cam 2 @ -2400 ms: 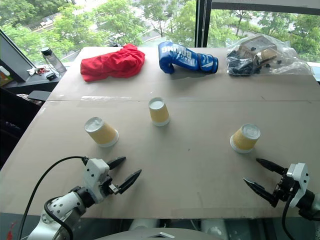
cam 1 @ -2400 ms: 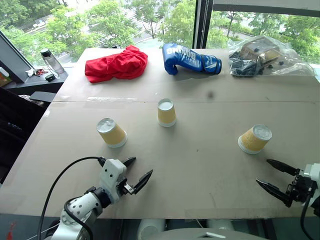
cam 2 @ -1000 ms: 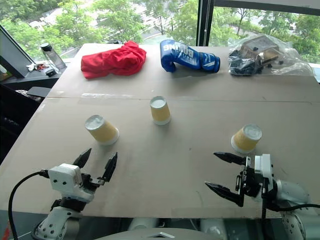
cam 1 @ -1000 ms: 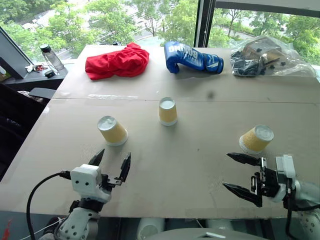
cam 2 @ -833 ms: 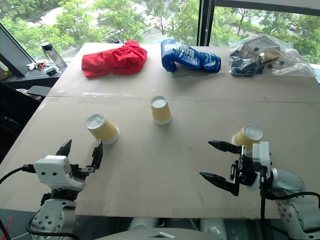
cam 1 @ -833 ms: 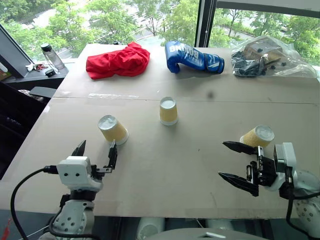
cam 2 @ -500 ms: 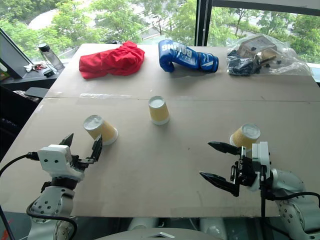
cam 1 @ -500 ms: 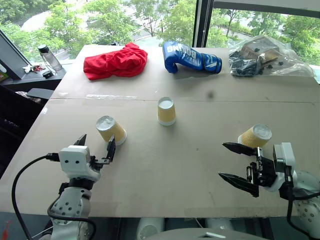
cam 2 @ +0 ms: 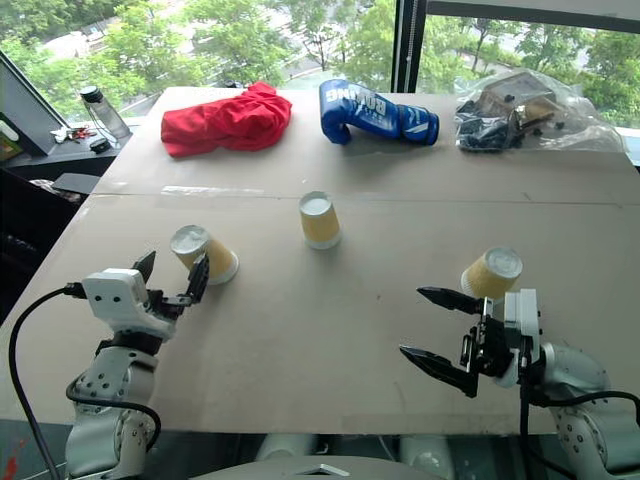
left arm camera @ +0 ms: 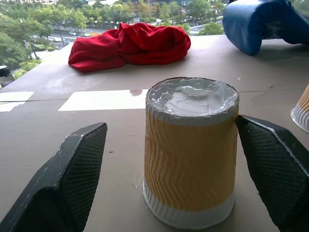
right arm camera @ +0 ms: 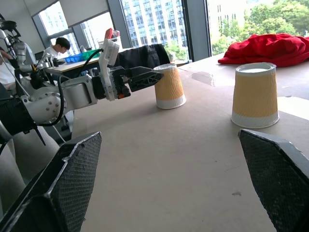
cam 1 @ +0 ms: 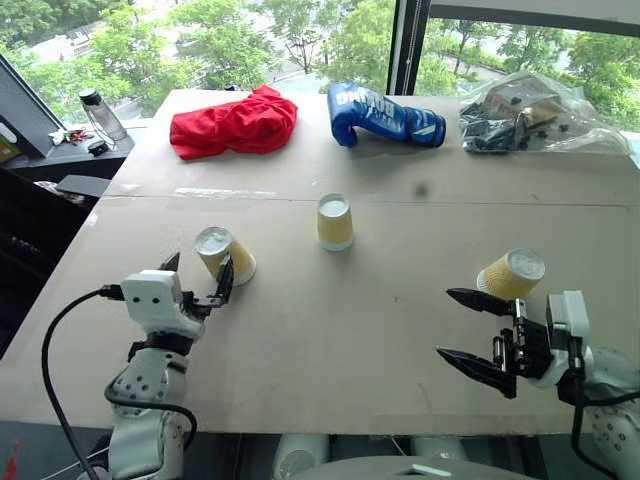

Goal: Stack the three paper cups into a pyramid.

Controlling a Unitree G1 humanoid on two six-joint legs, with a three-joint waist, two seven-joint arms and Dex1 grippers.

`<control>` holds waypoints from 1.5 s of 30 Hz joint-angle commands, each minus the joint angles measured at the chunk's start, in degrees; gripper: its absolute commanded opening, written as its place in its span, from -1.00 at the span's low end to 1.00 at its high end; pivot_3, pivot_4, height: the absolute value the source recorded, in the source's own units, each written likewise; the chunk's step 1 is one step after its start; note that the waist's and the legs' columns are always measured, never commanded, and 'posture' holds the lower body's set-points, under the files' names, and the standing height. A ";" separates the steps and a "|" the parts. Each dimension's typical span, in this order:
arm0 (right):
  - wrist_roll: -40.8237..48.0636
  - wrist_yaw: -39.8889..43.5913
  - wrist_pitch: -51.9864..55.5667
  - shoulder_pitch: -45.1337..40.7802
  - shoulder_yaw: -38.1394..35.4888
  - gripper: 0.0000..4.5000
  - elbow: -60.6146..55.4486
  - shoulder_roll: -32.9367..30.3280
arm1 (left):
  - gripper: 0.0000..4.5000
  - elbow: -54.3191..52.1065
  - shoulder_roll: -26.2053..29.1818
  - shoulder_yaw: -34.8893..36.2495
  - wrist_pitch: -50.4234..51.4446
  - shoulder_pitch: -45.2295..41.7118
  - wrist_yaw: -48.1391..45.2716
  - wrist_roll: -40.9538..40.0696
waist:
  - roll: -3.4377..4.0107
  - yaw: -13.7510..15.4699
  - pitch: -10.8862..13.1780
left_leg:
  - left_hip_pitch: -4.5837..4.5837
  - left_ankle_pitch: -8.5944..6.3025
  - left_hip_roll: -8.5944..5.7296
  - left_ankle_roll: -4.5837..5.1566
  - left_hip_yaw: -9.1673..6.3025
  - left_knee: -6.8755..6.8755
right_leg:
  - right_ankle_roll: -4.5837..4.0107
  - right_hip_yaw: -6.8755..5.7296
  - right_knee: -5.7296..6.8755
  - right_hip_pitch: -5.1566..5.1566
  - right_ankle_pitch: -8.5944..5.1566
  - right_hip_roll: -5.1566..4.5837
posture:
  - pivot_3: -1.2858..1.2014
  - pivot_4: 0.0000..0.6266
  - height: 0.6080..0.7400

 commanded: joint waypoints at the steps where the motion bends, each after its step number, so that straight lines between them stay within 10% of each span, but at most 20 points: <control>1: 0.65 0.19 -1.15 0.12 -0.42 1.00 -1.97 0.27 | 0.95 0.60 1.09 0.17 -0.27 -0.94 -1.47 -1.30 | 0.00 -0.04 0.00 | 0.00 0.00 0.00 0.00 0.00 0.01 | 0.00 -0.01 0.00 0.00 0.00 0.00 | 0.03 -0.52 1.00; 32: -2.35 -4.65 -3.47 -3.24 -0.45 1.00 -1.91 2.45 | 0.95 8.94 2.73 0.35 -2.42 -8.63 -5.37 -2.60 | 0.00 -0.05 0.00 | 0.00 0.00 0.01 0.00 -0.01 0.11 | 0.02 0.00 0.15 -0.01 0.01 -0.02 | 0.03 -0.52 1.00; 38: -2.39 -4.57 -3.68 -3.18 -0.31 1.00 -1.66 2.83 | 0.10 9.25 2.83 0.44 -2.69 -8.91 -6.02 -2.75 | 0.00 -0.06 0.00 | 0.00 0.00 0.01 0.00 -0.01 0.11 | 0.02 0.00 0.15 -0.01 0.01 -0.03 | 0.03 -0.52 1.00; 45: -2.74 -4.70 -4.02 -2.94 0.06 1.00 -1.63 3.23 | 0.10 10.36 3.06 0.44 -3.52 -9.37 -6.76 -2.66 | 0.00 -0.05 0.00 | 0.00 0.00 0.01 0.00 -0.01 0.10 | 0.02 0.01 0.15 -0.01 0.01 -0.04 | 0.03 -0.52 1.00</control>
